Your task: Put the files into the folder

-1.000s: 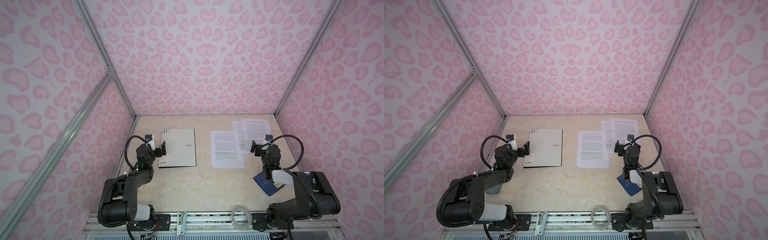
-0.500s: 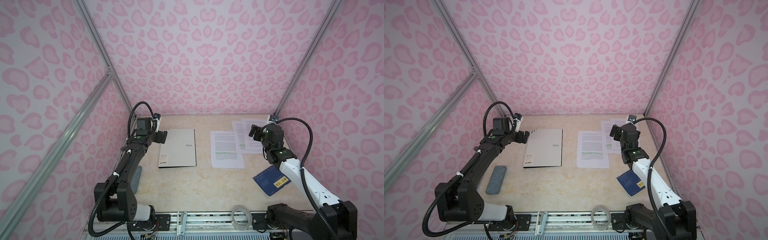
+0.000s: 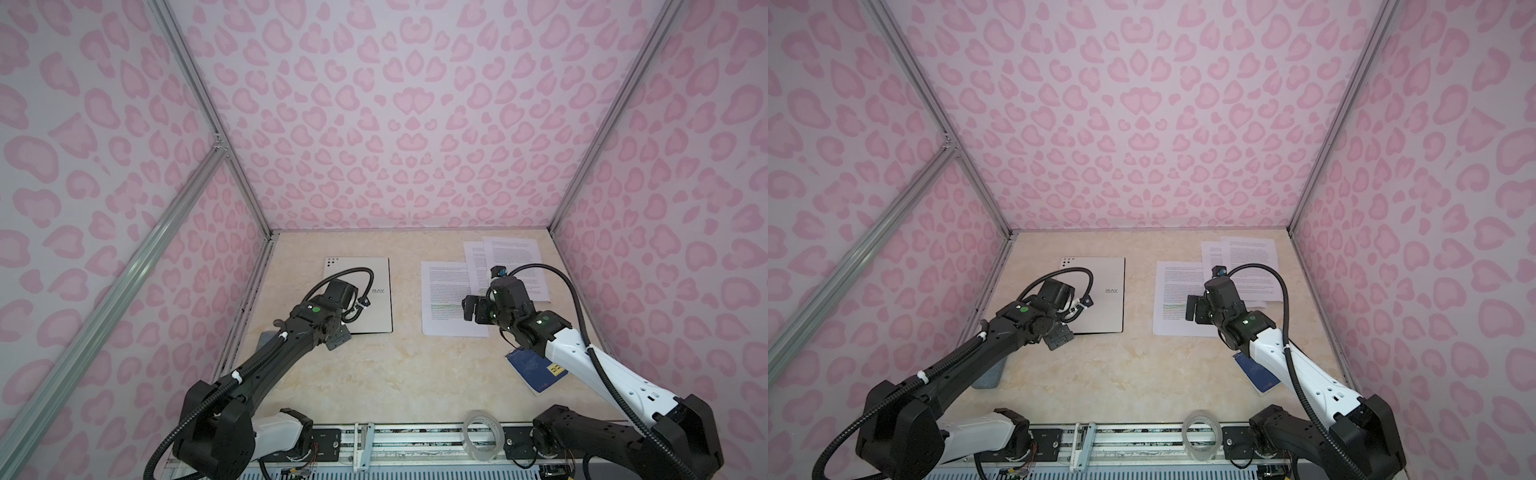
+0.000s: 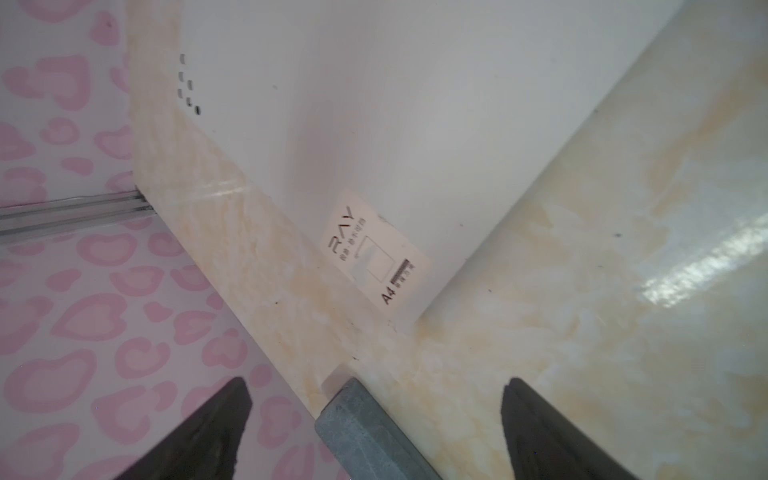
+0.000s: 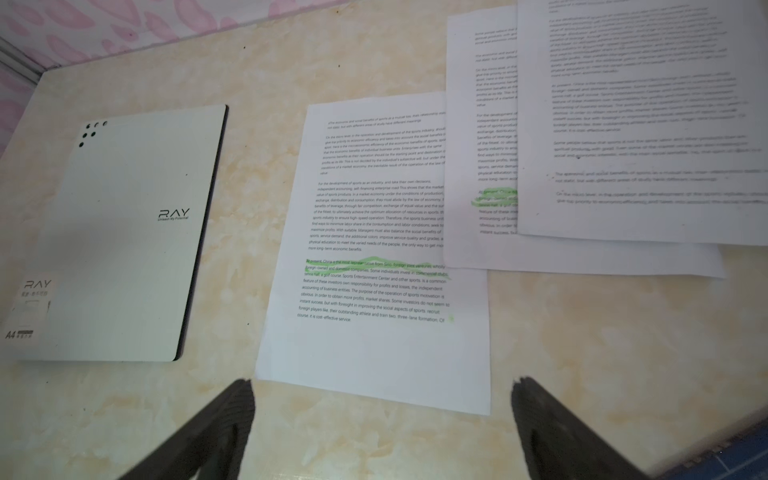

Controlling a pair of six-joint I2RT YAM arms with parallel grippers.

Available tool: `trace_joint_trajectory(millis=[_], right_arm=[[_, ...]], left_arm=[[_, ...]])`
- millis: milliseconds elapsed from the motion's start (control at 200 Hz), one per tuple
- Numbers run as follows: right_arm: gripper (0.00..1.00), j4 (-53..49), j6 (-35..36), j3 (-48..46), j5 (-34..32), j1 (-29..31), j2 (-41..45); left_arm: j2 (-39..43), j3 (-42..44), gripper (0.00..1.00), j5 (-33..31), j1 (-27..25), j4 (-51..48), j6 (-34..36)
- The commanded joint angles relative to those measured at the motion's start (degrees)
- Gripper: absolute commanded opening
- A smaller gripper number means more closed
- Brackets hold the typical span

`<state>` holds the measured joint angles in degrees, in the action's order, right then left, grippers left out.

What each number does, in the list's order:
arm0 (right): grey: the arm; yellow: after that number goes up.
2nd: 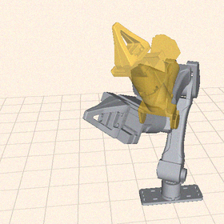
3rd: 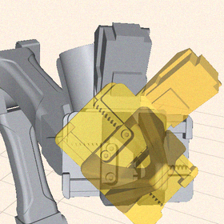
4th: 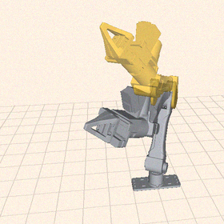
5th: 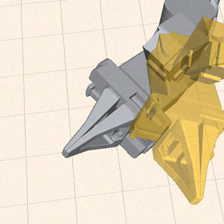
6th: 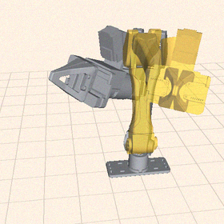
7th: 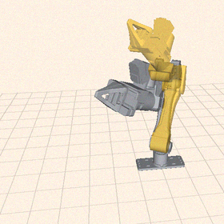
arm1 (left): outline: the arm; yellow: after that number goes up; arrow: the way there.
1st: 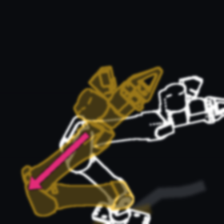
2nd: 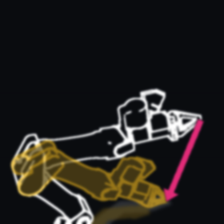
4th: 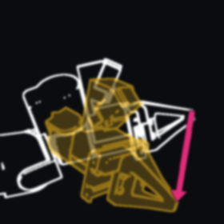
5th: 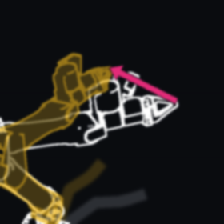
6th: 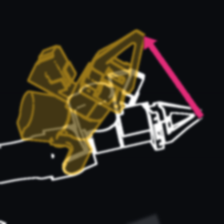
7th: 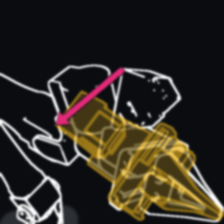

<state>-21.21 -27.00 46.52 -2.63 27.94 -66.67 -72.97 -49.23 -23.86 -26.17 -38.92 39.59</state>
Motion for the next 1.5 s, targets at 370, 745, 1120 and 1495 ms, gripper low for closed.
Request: trace_joint_trajectory(millis=[370, 745, 1120, 1495], right_arm=[[1.00, 3.3, 0.2, 0.0, 4.0, 1.8, -2.5], [1.00, 3.1, 1.7, 2.8, 5.3, 1.5, -5.4], [1.00, 3.4, 2.7, 3.8, 7.0, 1.2, -6.3], [1.00, 4.3, 3.6, 4.3, 9.9, 1.1, -8.6]], left_arm=[[-7.4, 6.9, 0.97, -7.8, -4.5, 15.2, -1.7], [-8.5, 10.4, 0.97, -11.5, -4.9, 25.0, -0.8], [-10.5, 12.2, 0.97, -13.1, -4.9, 29.4, -0.7], [-11.2, 12.0, 0.97, -16.0, -4.9, 32.7, -3.1]])
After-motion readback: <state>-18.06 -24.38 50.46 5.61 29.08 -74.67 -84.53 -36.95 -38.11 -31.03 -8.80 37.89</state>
